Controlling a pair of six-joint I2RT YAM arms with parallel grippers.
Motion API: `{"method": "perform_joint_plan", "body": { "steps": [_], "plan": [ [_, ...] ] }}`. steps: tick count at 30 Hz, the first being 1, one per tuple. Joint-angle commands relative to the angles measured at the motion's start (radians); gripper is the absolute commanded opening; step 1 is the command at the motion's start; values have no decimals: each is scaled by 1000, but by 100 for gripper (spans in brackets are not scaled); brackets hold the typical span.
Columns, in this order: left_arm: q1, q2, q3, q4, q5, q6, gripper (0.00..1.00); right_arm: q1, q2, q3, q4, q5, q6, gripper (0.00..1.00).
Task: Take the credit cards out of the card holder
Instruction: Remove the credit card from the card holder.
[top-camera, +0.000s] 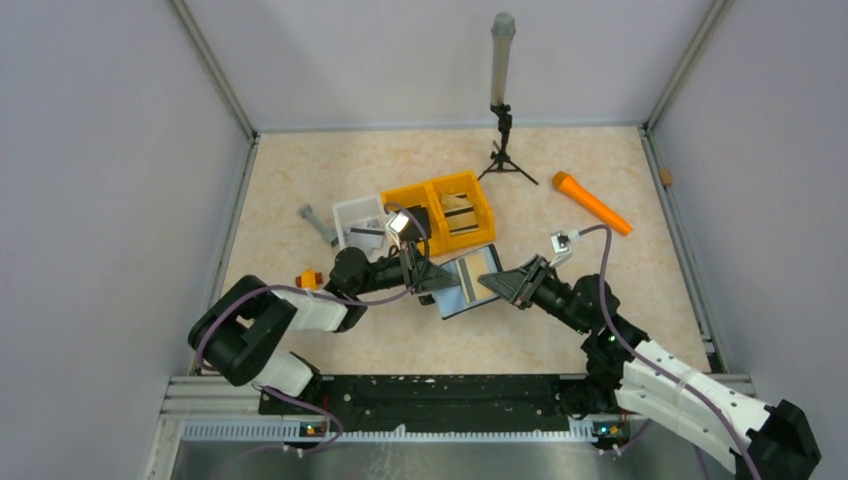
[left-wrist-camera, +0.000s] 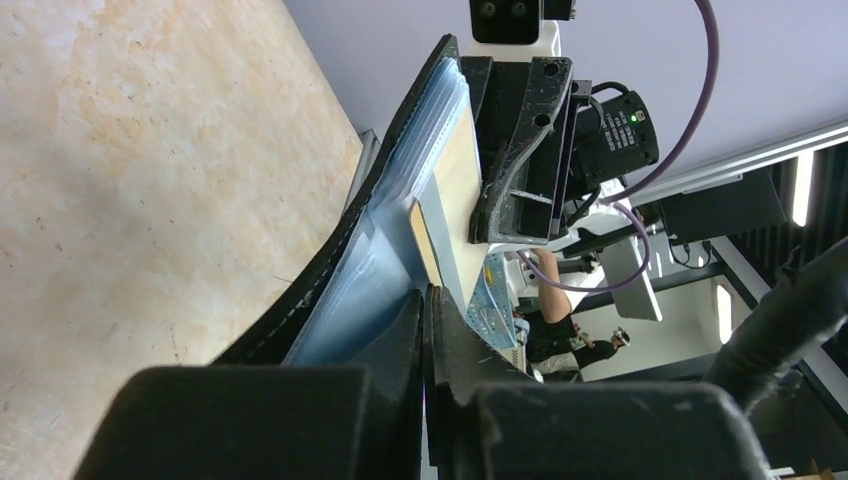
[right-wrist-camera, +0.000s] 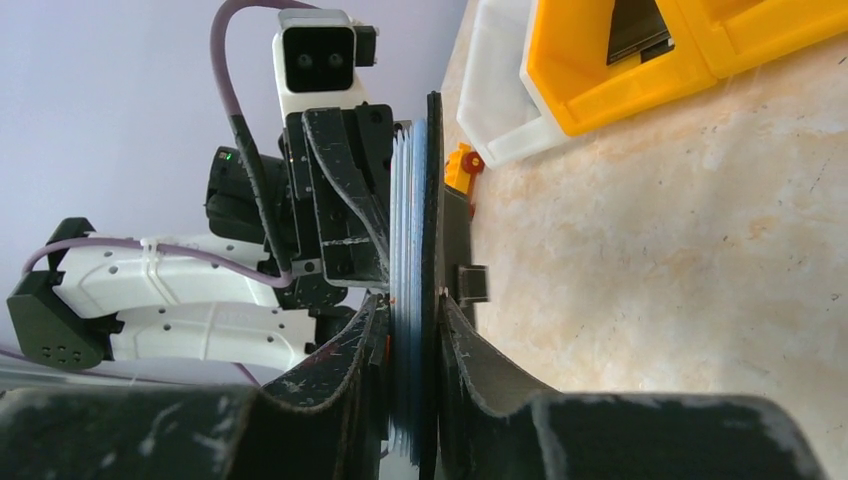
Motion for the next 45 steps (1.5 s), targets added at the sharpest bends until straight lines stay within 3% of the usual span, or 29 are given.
{"method": "perform_joint_plan", "body": {
  "steps": [1,8,13,14,17,18,19,23,33,37,41,45],
  "plan": [
    [4,-1,18,32,34,-4,13,5,28,17,133,-29,10,18],
    [4,34,41,62,44,-27,39,4,106,12,222,-73,37,11],
    [2,44,53,82,57,-44,18,4,125,15,228,-84,34,13],
    [2,47,56,76,58,-43,20,5,128,16,228,-85,32,13],
    [-4,66,70,63,74,-36,42,5,144,20,234,-103,31,12],
    [-7,70,74,67,77,-37,42,5,153,21,238,-111,31,12],
    [-10,72,75,67,74,-38,38,5,160,21,245,-119,33,12],
    [-9,80,73,70,71,-35,0,4,170,16,261,-131,35,15],
    [-10,101,47,164,89,-63,0,4,75,18,176,-70,24,42],
    [-8,98,36,176,97,-65,0,2,34,12,150,-43,23,42],
    [-8,88,32,175,106,-67,0,1,13,0,142,-22,32,30],
    [-8,78,29,165,114,-63,0,-1,4,-17,162,-12,50,27]
  ]
}}
